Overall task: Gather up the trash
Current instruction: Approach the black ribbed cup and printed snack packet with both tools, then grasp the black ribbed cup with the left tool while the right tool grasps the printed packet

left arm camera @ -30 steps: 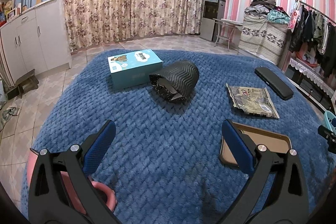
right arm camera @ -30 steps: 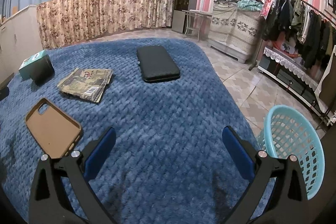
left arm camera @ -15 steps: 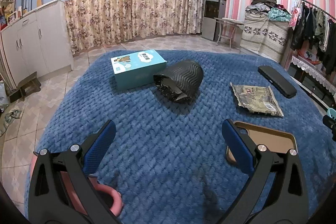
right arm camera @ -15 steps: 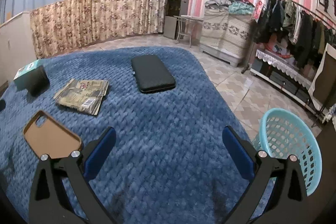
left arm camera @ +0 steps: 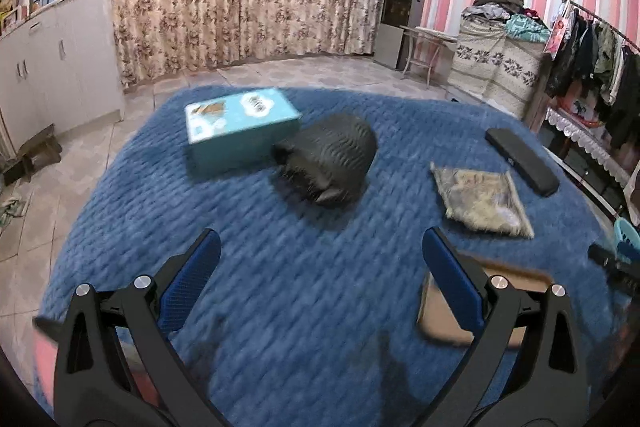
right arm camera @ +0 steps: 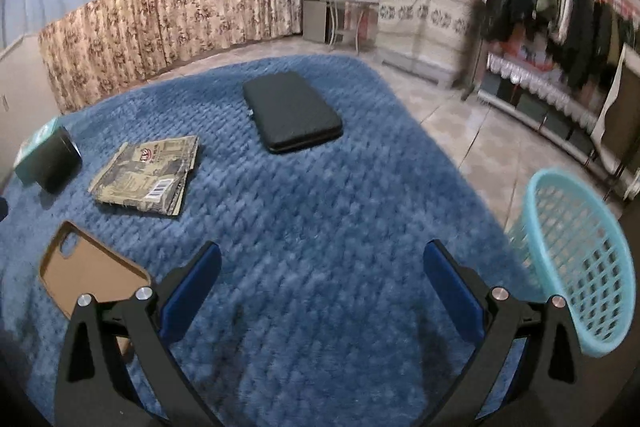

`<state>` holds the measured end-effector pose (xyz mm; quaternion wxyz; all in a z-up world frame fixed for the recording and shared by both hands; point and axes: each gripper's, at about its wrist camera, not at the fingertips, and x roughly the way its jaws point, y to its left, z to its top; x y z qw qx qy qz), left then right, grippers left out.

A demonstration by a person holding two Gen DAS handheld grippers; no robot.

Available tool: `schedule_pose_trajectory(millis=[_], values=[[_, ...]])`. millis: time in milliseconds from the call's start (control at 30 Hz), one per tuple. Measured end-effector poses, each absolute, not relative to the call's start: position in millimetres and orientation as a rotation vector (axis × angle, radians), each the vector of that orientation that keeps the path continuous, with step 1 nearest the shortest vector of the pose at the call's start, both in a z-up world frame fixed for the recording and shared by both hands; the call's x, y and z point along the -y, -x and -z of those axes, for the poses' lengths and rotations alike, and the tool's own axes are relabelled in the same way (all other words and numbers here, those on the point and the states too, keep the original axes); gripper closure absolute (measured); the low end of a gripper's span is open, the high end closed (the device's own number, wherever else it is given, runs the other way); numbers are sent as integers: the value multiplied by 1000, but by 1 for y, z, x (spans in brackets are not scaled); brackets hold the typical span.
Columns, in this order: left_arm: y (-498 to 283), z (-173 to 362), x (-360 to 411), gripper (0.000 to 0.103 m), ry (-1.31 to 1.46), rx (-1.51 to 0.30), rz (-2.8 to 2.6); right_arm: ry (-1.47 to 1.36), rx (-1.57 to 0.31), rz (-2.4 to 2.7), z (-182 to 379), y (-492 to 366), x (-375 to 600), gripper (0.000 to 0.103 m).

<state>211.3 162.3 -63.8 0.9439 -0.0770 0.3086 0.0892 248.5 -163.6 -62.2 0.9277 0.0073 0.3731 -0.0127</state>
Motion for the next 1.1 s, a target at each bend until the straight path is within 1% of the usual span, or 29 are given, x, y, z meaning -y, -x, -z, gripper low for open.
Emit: schedule_pose_trajectory(millis=[300,467,667,700,733,900,1067,1100], values=[[-286,61,-159,5,98,-632,-222,-48,-796,35,73,-260,170,4],[-325,79,-165,5,84,-714,-247,-68,-813,19,77,-271,168,4],[-347,91,-165,7,55,-766,-250,-44,-802,-48,71,-291,141,4],[-347,91,-167,12,65,-764,-249,-39,-801,-61,70,-294,136,4],[-347,91,-170,15,79,-763,-241,-33,-801,-72,70,-298,130,4],[-336,88,-174,16,130,-743,-208,-2,-810,-145,71,-324,91,4],[-307,78,-175,16,153,-712,-203,60,-847,-181,84,-348,58,5],[-299,76,-176,16,165,-708,-202,67,-871,-188,90,-354,54,10]])
